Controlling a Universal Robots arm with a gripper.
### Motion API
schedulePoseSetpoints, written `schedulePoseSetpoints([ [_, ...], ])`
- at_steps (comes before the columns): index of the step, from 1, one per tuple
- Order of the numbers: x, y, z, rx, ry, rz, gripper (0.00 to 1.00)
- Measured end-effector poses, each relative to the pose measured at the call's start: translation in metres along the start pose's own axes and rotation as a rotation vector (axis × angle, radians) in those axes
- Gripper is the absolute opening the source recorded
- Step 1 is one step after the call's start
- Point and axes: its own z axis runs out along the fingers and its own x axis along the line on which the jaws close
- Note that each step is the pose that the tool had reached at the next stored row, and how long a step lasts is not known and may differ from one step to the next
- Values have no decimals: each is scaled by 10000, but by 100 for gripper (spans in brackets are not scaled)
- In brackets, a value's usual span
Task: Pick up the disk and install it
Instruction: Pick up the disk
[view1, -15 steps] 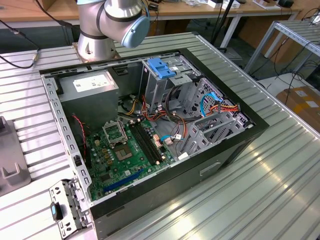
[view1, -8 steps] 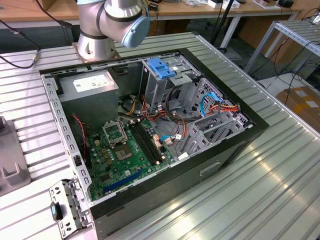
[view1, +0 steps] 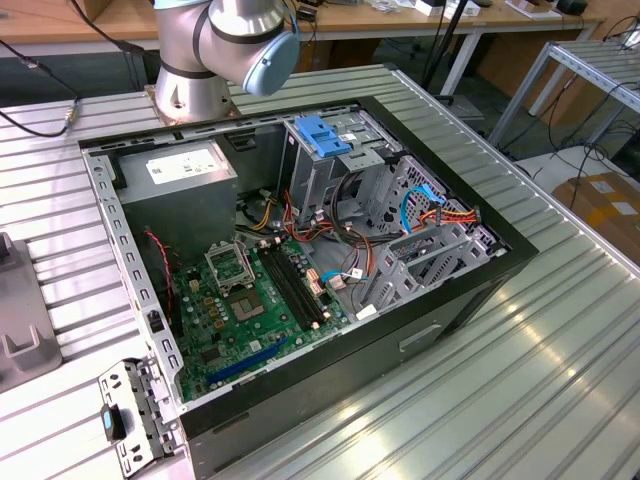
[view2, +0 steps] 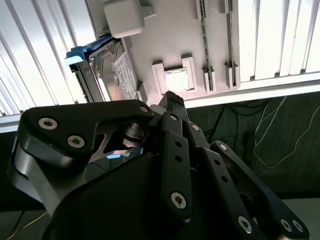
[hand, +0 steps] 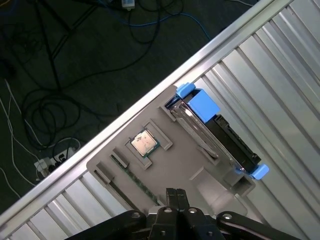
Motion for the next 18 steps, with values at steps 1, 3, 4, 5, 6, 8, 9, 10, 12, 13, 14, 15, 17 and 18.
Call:
schedulePoseSetpoints([
  [1, 0, 0, 0, -1, 0, -21, 10],
  [3, 0, 0, 0, -2, -1, -76, 10],
  [4, 0, 0, 0, -2, -1, -92, 10],
  [5, 0, 0, 0, -4, -1, -120, 10],
  [6, 0, 0, 0, -4, -1, -142, 10],
  [8, 0, 0, 0, -6, -2, -206, 10],
  [9, 0, 0, 0, -7, -2, -231, 10],
  [10, 0, 0, 0, -8, -2, -277, 10],
  [12, 0, 0, 0, -10, -2, -340, 10],
  [13, 0, 0, 0, -10, -3, -373, 10],
  [14, 0, 0, 0, -11, -3, -395, 10],
  [15, 0, 0, 0, -12, -3, -429, 10],
  [17, 0, 0, 0, -14, -4, -479, 10],
  [18, 0, 0, 0, -14, -4, -503, 10],
])
